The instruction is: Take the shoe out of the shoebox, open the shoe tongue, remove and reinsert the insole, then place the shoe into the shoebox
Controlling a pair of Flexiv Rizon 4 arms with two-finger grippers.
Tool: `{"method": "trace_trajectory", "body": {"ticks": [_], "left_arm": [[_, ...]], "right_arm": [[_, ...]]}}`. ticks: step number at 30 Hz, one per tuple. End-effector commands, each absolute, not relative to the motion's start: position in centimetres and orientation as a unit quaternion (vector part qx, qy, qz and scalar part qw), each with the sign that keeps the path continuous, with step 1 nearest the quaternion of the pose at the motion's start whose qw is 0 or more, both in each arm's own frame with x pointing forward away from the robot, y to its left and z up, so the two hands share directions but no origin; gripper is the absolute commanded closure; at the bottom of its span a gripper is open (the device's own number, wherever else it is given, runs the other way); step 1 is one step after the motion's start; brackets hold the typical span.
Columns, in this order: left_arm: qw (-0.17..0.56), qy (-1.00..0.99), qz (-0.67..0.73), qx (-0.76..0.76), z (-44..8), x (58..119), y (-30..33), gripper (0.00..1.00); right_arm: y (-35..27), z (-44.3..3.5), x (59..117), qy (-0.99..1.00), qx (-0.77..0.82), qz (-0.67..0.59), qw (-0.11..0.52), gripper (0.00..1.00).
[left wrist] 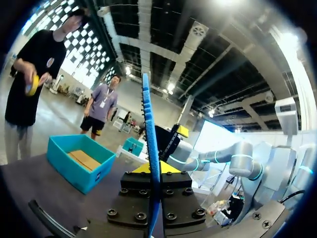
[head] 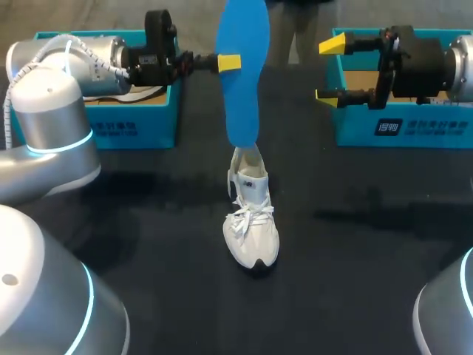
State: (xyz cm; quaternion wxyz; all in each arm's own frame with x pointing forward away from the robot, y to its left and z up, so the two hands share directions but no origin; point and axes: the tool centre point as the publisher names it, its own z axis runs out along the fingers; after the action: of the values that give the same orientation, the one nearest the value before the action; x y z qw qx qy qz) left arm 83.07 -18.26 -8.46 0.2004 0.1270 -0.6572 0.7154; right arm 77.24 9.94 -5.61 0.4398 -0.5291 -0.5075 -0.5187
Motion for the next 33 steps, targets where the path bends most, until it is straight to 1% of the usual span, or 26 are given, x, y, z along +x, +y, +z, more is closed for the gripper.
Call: {"method": "trace_trajectory", "body": {"ticks": [1,2,3,4,6,7,8,10,11,12,13,15,16,17,18,19,21,22,23,30,33], "left_arm": [[0.184,-0.664,0.719,0.091,-8.7,82.8,-18.3,1.00],[0.188,-0.646,0.734,0.097,-8.4,82.7,-18.3,1.00],[0.160,-0.662,0.730,0.057,-8.3,82.7,-18.4,1.00],[0.157,-0.658,0.735,0.047,-8.3,82.5,-18.4,1.00],[0.117,-0.677,0.727,-0.005,-8.3,82.5,-18.6,1.00],[0.129,-0.658,0.742,0.002,-8.1,82.4,-18.6,1.00],[0.076,-0.676,0.732,-0.039,-8.0,82.4,-18.7,1.00],[0.055,-0.668,0.740,-0.058,-8.1,82.5,-18.7,1.00],[0.009,-0.688,0.719,-0.096,-8.3,82.7,-18.7,1.00],[0.011,-0.682,0.724,-0.105,-8.3,82.6,-18.7,1.00],[-0.033,-0.682,0.722,-0.117,-8.1,82.7,-18.7,1.00],[-0.086,-0.689,0.701,-0.161,-8.3,82.8,-18.7,1.00],[-0.133,-0.685,0.690,-0.191,-8.3,83.0,-18.6,1.00],[-0.148,-0.680,0.686,-0.213,-8.4,83.0,-18.6,1.00],[-0.193,-0.671,0.673,-0.245,-8.4,83.0,-18.6,1.00],[-0.203,-0.665,0.669,-0.263,-8.4,83.0,-18.6,1.00],[-0.261,-0.643,0.651,-0.306,-8.3,82.9,-18.7,1.00],[-0.265,-0.640,0.647,-0.320,-8.4,82.9,-18.7,1.00],[-0.297,-0.623,0.639,-0.340,-8.3,82.8,-18.6,1.00],[-0.397,-0.553,0.597,-0.425,-7.8,82.2,-18.6,1.00],[-0.397,-0.538,0.605,-0.432,-7.7,82.2,-18.5,1.00]], "right_arm": [[10.1,-5.6,77.3,-0.508,-0.530,-0.518,0.440,0.00],[10.1,-5.6,77.3,-0.508,-0.530,-0.518,0.440,0.00],[10.1,-5.6,77.3,-0.508,-0.530,-0.518,0.440,0.00],[10.1,-5.6,77.3,-0.508,-0.530,-0.518,0.440,0.00],[10.1,-5.6,77.3,-0.508,-0.530,-0.518,0.440,0.00],[10.1,-5.6,77.3,-0.508,-0.530,-0.518,0.440,0.00],[10.1,-5.6,77.3,-0.508,-0.530,-0.518,0.440,0.00],[10.1,-5.6,77.3,-0.508,-0.530,-0.518,0.440,0.00],[10.1,-5.6,77.3,-0.508,-0.530,-0.518,0.440,0.00],[10.1,-5.6,77.3,-0.508,-0.530,-0.518,0.440,0.00],[10.1,-5.6,77.3,-0.508,-0.530,-0.518,0.440,0.00],[10.1,-5.6,77.3,-0.508,-0.530,-0.518,0.440,0.00],[10.1,-5.6,77.3,-0.508,-0.530,-0.518,0.440,0.00],[10.1,-5.6,77.3,-0.508,-0.530,-0.518,0.440,0.00],[10.1,-5.6,77.3,-0.508,-0.530,-0.518,0.440,0.00],[10.1,-5.6,77.3,-0.508,-0.530,-0.518,0.440,0.00],[10.1,-5.6,77.3,-0.508,-0.530,-0.518,0.440,0.00],[10.1,-5.6,77.3,-0.508,-0.530,-0.518,0.440,0.00],[10.1,-5.6,77.3,-0.508,-0.530,-0.518,0.440,0.00],[10.1,-5.6,77.3,-0.508,-0.530,-0.518,0.440,0.00],[10.1,-5.6,77.3,-0.508,-0.530,-0.518,0.440,0.00]]}}
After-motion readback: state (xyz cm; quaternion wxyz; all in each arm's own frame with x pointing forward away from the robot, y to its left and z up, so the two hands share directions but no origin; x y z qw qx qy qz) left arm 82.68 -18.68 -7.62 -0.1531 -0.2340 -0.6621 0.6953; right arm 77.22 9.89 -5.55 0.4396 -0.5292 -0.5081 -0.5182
